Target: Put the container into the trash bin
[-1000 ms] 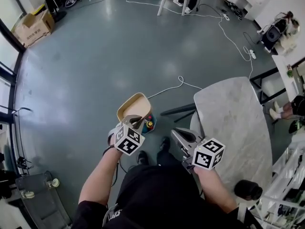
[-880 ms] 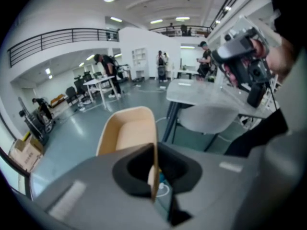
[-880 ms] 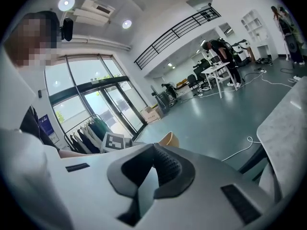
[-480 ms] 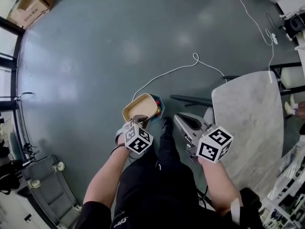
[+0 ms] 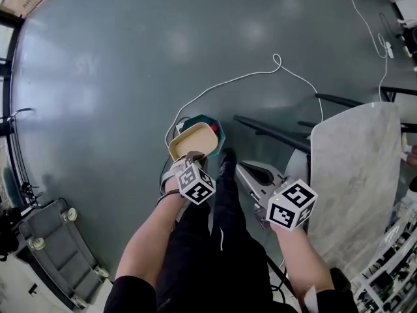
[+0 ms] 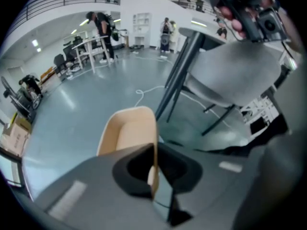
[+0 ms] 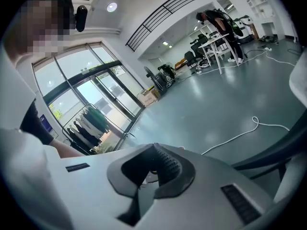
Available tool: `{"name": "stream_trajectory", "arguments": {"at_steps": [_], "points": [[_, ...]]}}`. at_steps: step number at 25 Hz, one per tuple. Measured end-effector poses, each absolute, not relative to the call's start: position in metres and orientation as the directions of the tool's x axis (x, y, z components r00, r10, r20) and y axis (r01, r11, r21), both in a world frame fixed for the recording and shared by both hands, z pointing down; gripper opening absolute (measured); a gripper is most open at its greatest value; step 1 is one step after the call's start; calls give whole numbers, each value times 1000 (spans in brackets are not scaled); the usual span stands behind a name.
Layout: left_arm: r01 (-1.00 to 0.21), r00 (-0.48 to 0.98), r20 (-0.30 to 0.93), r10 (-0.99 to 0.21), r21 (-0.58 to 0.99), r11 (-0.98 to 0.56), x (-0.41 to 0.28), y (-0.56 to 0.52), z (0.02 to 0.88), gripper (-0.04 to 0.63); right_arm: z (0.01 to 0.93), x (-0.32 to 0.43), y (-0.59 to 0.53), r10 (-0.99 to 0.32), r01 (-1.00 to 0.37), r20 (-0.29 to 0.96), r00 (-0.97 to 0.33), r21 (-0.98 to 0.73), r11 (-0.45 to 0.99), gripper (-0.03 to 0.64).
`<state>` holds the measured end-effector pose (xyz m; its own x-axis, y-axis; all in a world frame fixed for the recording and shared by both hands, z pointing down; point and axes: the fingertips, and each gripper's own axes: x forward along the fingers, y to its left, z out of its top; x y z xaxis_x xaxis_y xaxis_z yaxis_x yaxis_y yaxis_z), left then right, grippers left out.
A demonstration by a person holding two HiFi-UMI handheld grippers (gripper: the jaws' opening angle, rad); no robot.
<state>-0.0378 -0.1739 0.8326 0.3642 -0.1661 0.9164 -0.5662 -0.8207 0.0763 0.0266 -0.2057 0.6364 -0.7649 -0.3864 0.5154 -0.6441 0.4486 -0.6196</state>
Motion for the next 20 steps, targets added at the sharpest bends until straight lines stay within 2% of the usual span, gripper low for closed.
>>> {"name": "stream_trajectory", "arguments": {"at_steps": [5, 12, 13, 14, 15, 20], "points": [[-521, 328, 931, -162, 36, -853, -46, -176, 893, 29, 692, 22, -211, -387, -659, 534, -752, -624, 419, -6], [-437, 327, 933, -152, 7, -899, -35, -174, 969, 40, 725, 13, -210, -392, -673, 548, -739, -603, 428, -6], [-449, 329, 929, -171, -6, -894, -35, -176, 974, 99, 731, 13, -206, -390, -678, 554, -735, -604, 419, -6], [-468, 332, 924, -188, -12, -883, -35, -178, 976, 217, 737, 13, -202, -387, -682, 562, -731, -606, 410, -6], [-493, 342, 918, -202, -8, -870, -34, -179, 974, 264, 741, 14, -198, -383, -686, 569, -728, -608, 401, -6], [-585, 432, 864, -258, 51, -810, -36, -174, 932, 267, 738, 12, -184, -385, -692, 576, -721, -621, 368, -6]]}}
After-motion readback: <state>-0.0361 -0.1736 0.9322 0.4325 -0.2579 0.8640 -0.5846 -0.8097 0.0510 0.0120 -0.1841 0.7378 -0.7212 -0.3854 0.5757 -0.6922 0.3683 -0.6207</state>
